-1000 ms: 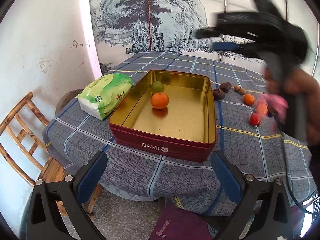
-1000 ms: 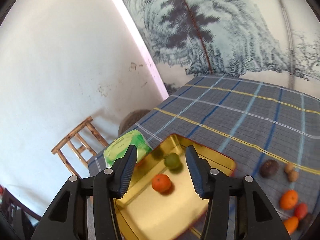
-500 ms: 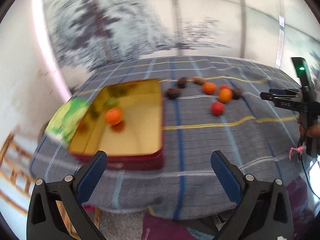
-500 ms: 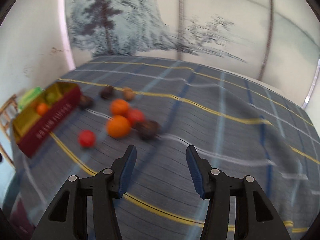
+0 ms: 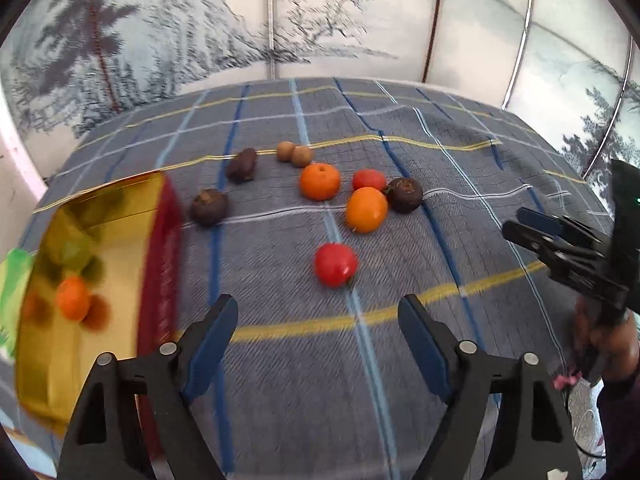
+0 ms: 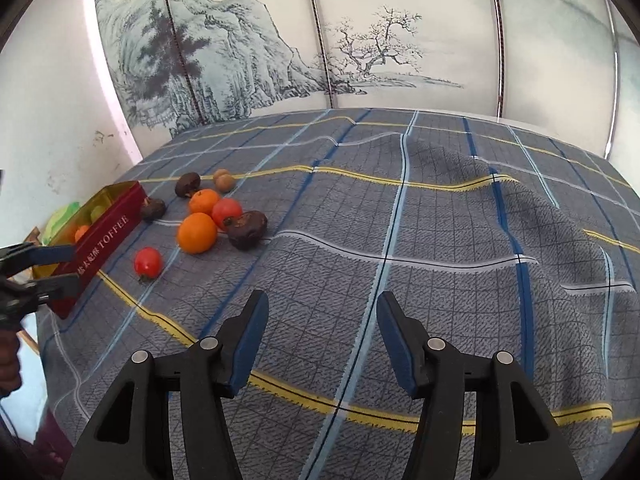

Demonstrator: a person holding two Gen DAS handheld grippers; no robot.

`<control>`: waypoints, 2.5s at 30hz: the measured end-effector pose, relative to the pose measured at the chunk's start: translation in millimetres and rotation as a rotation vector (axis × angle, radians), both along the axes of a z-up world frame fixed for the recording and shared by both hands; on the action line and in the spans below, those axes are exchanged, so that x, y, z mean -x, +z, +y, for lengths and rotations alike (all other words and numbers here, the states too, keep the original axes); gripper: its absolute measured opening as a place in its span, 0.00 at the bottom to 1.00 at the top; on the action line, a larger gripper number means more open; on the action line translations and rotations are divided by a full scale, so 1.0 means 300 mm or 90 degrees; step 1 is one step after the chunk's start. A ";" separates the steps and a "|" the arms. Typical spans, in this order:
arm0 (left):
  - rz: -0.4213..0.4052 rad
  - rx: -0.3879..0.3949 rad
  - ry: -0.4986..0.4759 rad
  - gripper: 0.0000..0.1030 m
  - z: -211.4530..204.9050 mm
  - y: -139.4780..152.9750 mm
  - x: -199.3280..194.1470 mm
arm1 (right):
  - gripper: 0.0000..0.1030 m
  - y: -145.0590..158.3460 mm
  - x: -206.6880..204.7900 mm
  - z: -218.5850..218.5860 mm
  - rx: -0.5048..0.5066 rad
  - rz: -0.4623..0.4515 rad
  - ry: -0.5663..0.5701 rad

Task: Organize fruits
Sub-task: 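Grasp the red tomato with the left gripper, then lift the tomato with the left gripper while the right gripper grasps a mangosteen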

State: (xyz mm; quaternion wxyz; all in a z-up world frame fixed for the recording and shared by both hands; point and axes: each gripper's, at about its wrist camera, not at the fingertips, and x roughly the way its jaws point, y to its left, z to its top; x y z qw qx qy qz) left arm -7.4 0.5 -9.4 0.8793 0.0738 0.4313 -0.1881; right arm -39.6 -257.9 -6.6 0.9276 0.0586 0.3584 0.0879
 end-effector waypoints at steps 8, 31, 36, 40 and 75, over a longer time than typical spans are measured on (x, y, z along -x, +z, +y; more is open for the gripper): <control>0.012 -0.025 -0.002 0.53 -0.067 -0.073 -0.116 | 0.65 0.005 0.014 -0.014 -0.036 -0.014 0.011; -0.008 0.066 0.041 0.26 0.019 -0.124 -0.143 | 0.71 0.012 -0.308 0.215 0.095 0.028 0.237; -0.012 0.062 0.038 0.26 0.017 -0.123 -0.144 | 0.70 -0.029 -0.351 0.260 0.131 0.041 0.263; -0.010 0.060 0.038 0.26 0.017 -0.127 -0.142 | 0.61 -0.055 -0.379 0.291 0.150 0.055 0.280; -0.058 0.042 0.038 0.27 0.011 -0.106 -0.105 | 0.37 -0.048 -0.318 -0.071 0.034 0.098 -0.028</control>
